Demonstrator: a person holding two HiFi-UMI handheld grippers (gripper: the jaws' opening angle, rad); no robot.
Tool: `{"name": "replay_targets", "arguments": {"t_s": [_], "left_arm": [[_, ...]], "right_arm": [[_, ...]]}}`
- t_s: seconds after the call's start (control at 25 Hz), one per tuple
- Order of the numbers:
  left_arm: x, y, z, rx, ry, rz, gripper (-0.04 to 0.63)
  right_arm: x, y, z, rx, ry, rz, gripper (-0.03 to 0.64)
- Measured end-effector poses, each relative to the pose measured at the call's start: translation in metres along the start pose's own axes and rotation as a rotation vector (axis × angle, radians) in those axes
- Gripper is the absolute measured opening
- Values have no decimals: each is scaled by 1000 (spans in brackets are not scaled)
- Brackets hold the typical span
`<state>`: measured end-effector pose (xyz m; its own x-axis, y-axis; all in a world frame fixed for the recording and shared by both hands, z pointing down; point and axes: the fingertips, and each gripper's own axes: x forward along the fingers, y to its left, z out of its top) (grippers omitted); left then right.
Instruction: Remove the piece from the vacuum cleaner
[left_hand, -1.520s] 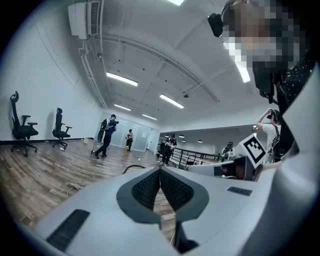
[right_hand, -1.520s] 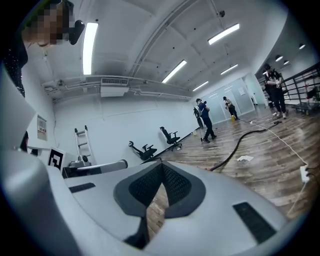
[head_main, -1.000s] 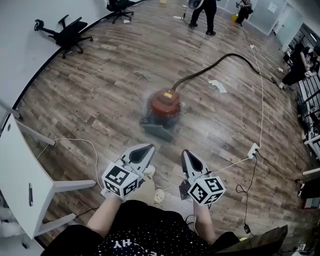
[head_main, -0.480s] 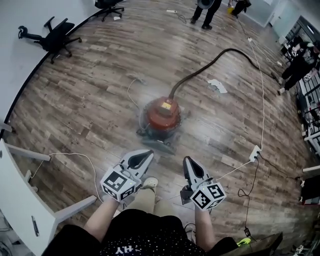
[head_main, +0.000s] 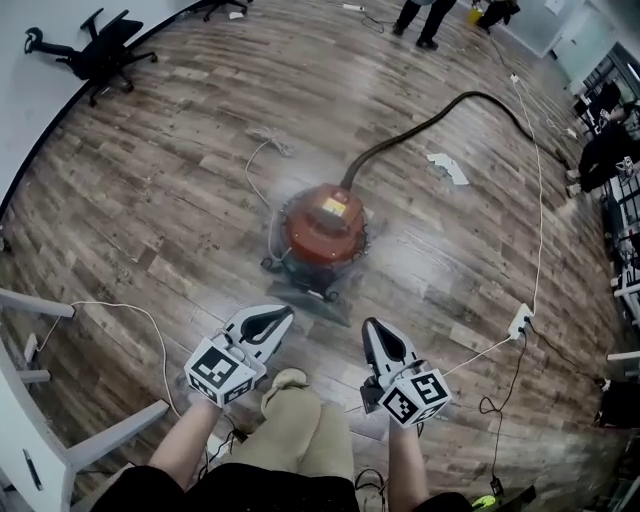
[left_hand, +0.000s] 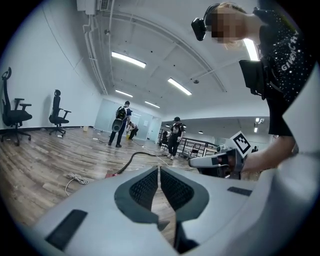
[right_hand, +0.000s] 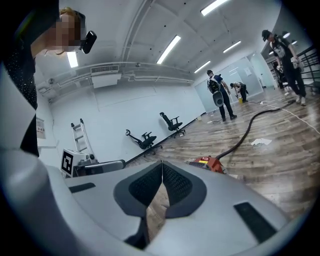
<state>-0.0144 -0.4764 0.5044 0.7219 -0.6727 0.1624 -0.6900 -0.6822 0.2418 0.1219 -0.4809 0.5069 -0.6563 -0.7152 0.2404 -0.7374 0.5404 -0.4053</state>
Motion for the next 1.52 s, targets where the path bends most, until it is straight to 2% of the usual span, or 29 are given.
{"name": "replay_targets", "arguments": {"t_s": [0.4, 0.56, 0.6, 0.68, 0.72, 0.84, 0.92, 1.0, 1.12, 1.28, 1.32, 1.36, 1.44, 1.52], "left_arm": [[43, 44, -149, 13, -51, 54, 11], [54, 53, -189, 17, -113, 51, 15], [57, 55, -198, 18, -130, 44, 40], [59, 61, -213, 35, -160, 37, 161], [58, 66, -218, 55, -177, 47, 208], [45, 88, -221, 137, -231, 137, 236], [36, 109, -224, 179, -236, 205, 235], [33, 130, -238, 176, -191, 239, 235], [37, 155, -265, 145, -96, 236, 235], [54, 163, -280, 125, -86, 197, 232], [56, 163, -280, 133, -83, 203, 212], [57, 164, -280, 144, -80, 219, 134], [55, 163, -278, 145, -82, 240, 39], [50, 155, -280, 118, -99, 227, 26]], "right_arm": [[40, -89, -140, -41, 27, 35, -3], [52, -114, -183, -87, 6, 78, -2], [55, -119, -191, -103, -3, 92, 8], [60, -125, -206, -144, -9, 129, 142], [62, -127, -212, -165, -15, 142, 173], [62, -139, -227, -199, -50, 144, 201], [62, -148, -238, -206, -54, 155, 201], [63, -151, -250, -224, -39, 183, 201], [71, -154, -257, -280, -56, 162, 200], [87, -158, -266, -319, -44, 136, 197], [90, -157, -266, -326, -48, 127, 145], [91, -157, -266, -332, -55, 119, 66], [90, -153, -265, -343, -60, 120, 34], [85, -146, -268, -338, -50, 158, 25]]}}
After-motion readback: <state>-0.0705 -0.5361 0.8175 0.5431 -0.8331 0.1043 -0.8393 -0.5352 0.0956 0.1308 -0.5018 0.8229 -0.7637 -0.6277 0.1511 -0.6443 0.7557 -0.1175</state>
